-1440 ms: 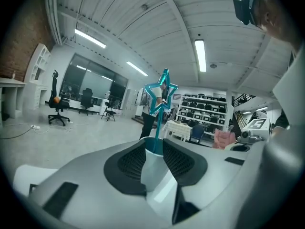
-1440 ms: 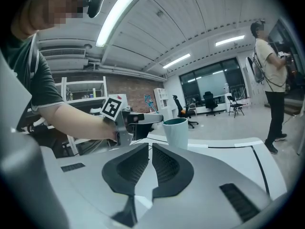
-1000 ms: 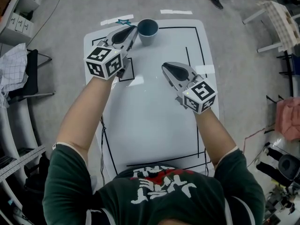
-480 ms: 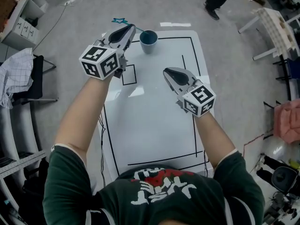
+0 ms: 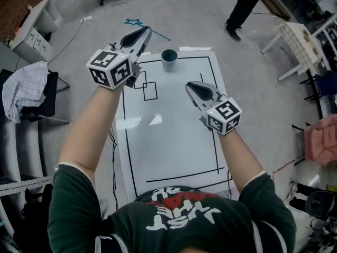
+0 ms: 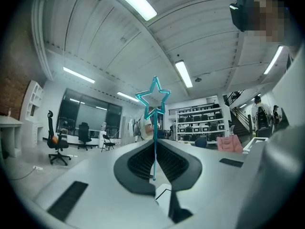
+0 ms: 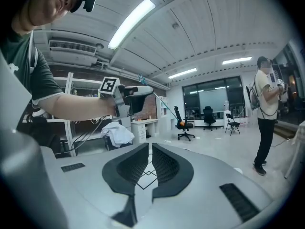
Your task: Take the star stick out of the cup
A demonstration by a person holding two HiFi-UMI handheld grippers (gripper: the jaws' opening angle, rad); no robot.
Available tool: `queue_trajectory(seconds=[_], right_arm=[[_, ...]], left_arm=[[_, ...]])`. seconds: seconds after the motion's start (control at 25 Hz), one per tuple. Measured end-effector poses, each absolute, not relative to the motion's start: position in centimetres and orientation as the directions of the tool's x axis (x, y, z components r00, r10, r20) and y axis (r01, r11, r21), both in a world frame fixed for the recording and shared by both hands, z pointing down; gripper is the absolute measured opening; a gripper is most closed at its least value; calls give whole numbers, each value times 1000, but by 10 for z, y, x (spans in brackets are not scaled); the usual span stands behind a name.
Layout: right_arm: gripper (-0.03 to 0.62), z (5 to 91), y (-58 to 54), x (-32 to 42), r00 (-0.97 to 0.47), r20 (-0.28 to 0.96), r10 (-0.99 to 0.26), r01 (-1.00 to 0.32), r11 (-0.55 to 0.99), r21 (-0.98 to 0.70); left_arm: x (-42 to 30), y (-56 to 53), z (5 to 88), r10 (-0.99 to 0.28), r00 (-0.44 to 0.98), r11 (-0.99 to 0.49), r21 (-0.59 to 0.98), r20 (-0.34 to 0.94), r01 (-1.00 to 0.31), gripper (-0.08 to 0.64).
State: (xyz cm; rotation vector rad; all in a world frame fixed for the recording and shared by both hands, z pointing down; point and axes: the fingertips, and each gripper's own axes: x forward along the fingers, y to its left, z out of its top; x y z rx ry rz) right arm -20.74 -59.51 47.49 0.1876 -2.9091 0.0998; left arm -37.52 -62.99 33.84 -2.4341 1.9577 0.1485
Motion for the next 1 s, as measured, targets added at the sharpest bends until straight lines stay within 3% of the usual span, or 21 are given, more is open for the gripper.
queue_trajectory(seconds=[1.0], right_arm=[[35, 268, -389, -183, -957, 100, -272, -252, 952, 175]], left_arm=[[-354, -386, 81, -905, 339, -297, -189, -257, -936, 18]])
